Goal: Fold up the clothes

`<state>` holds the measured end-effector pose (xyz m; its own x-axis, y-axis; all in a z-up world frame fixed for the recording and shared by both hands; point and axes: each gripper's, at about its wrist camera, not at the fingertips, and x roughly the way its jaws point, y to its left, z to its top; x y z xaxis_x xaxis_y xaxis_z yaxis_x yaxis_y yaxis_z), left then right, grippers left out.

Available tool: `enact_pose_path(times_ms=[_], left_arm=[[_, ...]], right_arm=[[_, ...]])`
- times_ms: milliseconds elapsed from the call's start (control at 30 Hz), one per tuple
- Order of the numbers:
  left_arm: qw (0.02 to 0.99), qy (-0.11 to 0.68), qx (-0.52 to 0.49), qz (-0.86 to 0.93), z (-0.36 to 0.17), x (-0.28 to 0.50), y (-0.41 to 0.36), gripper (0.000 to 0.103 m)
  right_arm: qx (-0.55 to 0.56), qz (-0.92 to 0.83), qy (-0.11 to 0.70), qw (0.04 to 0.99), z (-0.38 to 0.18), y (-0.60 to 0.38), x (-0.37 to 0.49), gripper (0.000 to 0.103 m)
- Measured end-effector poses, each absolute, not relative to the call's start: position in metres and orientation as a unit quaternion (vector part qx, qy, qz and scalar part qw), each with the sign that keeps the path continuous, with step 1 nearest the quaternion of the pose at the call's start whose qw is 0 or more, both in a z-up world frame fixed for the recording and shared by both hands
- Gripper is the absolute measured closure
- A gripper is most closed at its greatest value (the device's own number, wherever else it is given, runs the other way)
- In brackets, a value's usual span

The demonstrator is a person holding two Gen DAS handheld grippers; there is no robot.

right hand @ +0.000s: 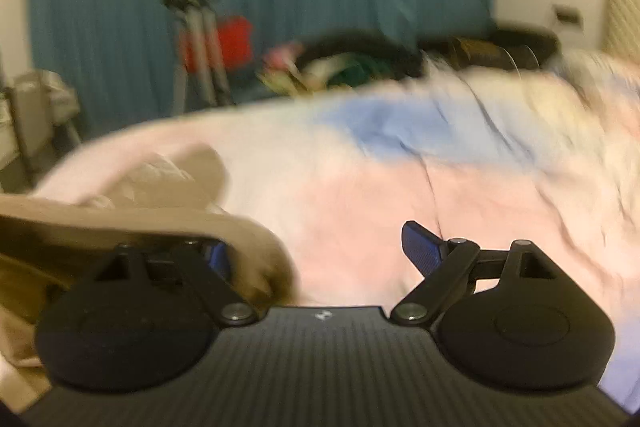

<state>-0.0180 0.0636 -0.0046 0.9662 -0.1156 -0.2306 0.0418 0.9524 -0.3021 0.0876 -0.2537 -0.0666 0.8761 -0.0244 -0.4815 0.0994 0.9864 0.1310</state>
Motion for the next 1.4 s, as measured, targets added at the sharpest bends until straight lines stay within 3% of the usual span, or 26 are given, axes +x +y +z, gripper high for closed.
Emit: enact_pose_path(times_ms=[133, 267, 400, 533, 800, 1067, 1267, 1400], left_arm=[[0.978, 0.158, -0.135, -0.025, -0.013, -0.006, 0.066, 0.098], [0.972, 0.2, -0.119, -0.025, -0.023, 0.008, 0.063, 0.086], [0.967, 0.232, -0.1, -0.041, -0.034, 0.018, 0.056, 0.057], [0.968, 0.241, -0.054, -0.039, -0.042, 0.023, 0.042, 0.04], [0.965, 0.237, -0.097, 0.063, -0.048, 0.041, 0.062, 0.038], [0.98, 0.133, -0.103, 0.102, -0.023, 0.004, 0.065, 0.038], [0.987, 0.047, -0.111, 0.106, 0.017, -0.036, 0.067, 0.038], [0.988, -0.017, -0.107, 0.113, 0.08, -0.057, 0.07, 0.038]], right_arm=[[0.125, -0.022, 0.206, 0.97, -0.049, -0.265, 0.081, 0.017], [0.132, -0.013, 0.177, 0.975, -0.036, -0.269, 0.072, 0.017], [0.142, -0.006, 0.186, 0.972, -0.034, -0.274, 0.075, 0.017], [0.147, 0.0, 0.189, 0.971, -0.035, -0.276, 0.078, 0.017], [0.12, -0.005, 0.172, 0.978, -0.036, -0.271, 0.078, 0.017], [0.094, -0.008, 0.179, 0.979, -0.045, -0.261, 0.081, 0.017], [0.115, 0.004, 0.108, 0.987, -0.006, -0.263, 0.054, 0.017], [0.113, 0.026, 0.048, 0.992, 0.06, -0.26, 0.031, 0.017]])
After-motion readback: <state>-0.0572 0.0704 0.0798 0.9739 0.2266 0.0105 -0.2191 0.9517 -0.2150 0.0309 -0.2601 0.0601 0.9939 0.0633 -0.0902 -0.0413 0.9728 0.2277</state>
